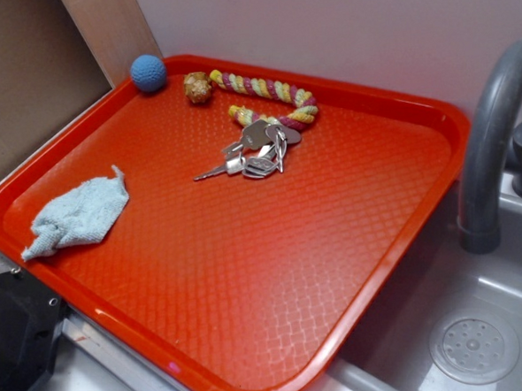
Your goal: Grab the blue cloth.
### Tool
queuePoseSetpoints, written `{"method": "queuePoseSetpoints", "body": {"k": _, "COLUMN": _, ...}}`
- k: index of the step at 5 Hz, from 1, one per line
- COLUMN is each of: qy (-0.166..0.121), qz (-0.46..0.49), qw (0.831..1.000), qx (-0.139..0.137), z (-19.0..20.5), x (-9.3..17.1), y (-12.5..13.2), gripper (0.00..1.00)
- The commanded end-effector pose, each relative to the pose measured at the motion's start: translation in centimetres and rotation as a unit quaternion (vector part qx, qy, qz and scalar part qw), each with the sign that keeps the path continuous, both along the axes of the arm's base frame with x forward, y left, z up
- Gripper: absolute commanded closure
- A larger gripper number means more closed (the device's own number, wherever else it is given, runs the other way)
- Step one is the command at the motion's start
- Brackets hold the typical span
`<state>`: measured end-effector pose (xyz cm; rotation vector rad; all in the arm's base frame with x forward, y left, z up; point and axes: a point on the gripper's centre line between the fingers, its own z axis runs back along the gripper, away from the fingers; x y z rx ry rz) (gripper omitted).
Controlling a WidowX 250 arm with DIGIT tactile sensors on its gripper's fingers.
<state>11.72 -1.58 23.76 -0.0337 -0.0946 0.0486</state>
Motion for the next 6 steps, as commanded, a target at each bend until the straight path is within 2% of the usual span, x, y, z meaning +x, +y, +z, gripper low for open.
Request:
{"method": "queuePoseSetpoints", "body": {"k": 1, "qy": 0.000, "qz": 0.000, "qw": 1.000, "qx": 0.000, "z": 0.0, "x": 0.0, "y": 0.0, "gripper": 0.00}}
{"method": "queuePoseSetpoints", "body": {"k": 2, "qy": 0.038, "qz": 0.029, "qw": 0.998, "qx": 0.044, "z": -5.0, "x": 3.9, "y": 2.7, "gripper": 0.00}}
{"method": "queuePoseSetpoints", "body": {"k": 3, "qy": 0.058, "qz": -0.005, "qw": 0.995, "qx": 0.084, "z": -10.0, "x": 3.9, "y": 3.2, "gripper": 0.00}}
{"method": "queuePoseSetpoints", "body": {"k": 4, "qy": 0.065, "qz": -0.034, "qw": 0.990, "qx": 0.123, "z": -14.9, "x": 3.3, "y": 5.0, "gripper": 0.00}}
{"method": "queuePoseSetpoints", "body": {"k": 5, "qy": 0.060, "qz": -0.069, "qw": 0.993, "qx": 0.078, "z": -20.0, "x": 3.1, "y": 6.1, "gripper": 0.00}}
{"method": "queuePoseSetpoints", "body": {"k": 6, "qy": 0.059, "qz": -0.098, "qw": 0.989, "qx": 0.093, "z": -23.2, "x": 3.0, "y": 5.7, "gripper": 0.00}}
